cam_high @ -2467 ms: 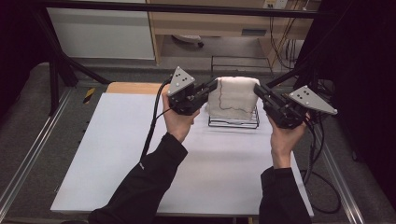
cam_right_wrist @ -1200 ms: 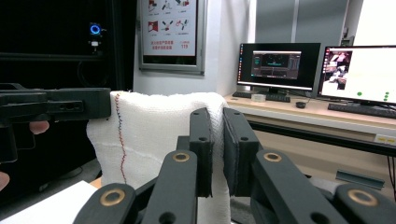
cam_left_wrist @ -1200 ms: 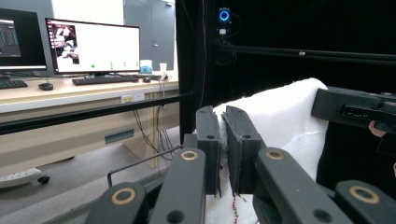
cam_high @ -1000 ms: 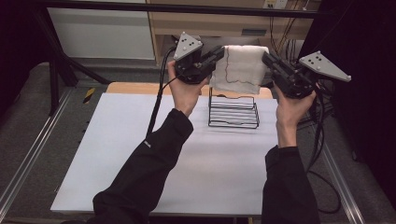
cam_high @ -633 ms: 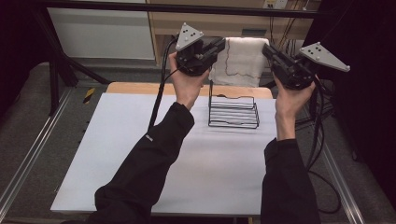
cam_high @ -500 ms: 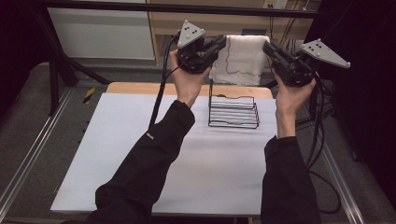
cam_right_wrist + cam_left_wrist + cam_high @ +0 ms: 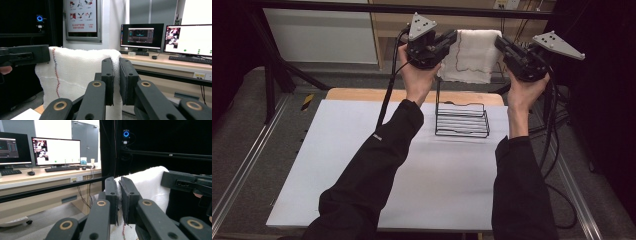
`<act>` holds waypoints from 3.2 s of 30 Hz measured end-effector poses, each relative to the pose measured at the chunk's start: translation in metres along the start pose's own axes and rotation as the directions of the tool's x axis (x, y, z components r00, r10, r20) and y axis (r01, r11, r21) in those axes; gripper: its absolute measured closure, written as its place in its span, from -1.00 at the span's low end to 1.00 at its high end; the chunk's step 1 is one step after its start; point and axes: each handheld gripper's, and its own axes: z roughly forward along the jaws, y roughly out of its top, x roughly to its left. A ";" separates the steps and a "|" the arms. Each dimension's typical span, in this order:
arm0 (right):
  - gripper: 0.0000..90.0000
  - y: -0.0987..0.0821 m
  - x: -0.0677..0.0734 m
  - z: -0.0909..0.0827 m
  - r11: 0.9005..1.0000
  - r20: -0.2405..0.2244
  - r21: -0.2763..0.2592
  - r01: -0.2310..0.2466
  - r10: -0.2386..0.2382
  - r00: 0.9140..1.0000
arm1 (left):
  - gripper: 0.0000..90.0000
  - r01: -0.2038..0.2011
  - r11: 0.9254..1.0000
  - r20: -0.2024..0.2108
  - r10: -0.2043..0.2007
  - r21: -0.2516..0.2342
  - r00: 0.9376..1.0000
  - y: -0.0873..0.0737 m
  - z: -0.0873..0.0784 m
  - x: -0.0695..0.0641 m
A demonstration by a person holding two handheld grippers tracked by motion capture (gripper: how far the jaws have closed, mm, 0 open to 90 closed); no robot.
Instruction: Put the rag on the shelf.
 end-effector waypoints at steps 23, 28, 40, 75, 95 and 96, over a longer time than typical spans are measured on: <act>0.85 -0.013 -0.025 0.031 0.999 0.004 0.051 -0.011 0.010 1.000 | 0.87 0.021 0.999 -0.019 -0.020 0.038 1.000 -0.018 0.032 0.017; 0.85 -0.021 -0.030 0.031 0.997 0.002 0.076 -0.018 0.018 1.000 | 0.87 0.012 0.998 -0.013 -0.011 0.061 1.000 -0.027 0.035 0.016; 0.84 -0.039 -0.028 0.022 0.994 -0.007 0.106 -0.022 0.023 1.000 | 0.87 0.001 0.995 0.010 -0.002 0.098 1.000 -0.040 0.029 0.015; 0.83 -0.059 -0.013 -0.011 0.988 -0.031 0.156 -0.007 0.012 0.999 | 0.87 -0.021 0.989 0.079 0.009 0.146 0.997 -0.071 0.003 0.003; 0.80 -0.076 -0.003 -0.032 0.983 -0.056 0.182 0.008 0.003 0.998 | 0.85 -0.013 0.981 0.096 -0.006 0.194 0.995 -0.091 -0.010 -0.006; 0.80 -0.077 -0.003 -0.033 0.983 -0.058 0.182 0.005 0.006 0.998 | 0.85 -0.012 0.981 0.097 -0.008 0.195 0.995 -0.092 -0.011 -0.006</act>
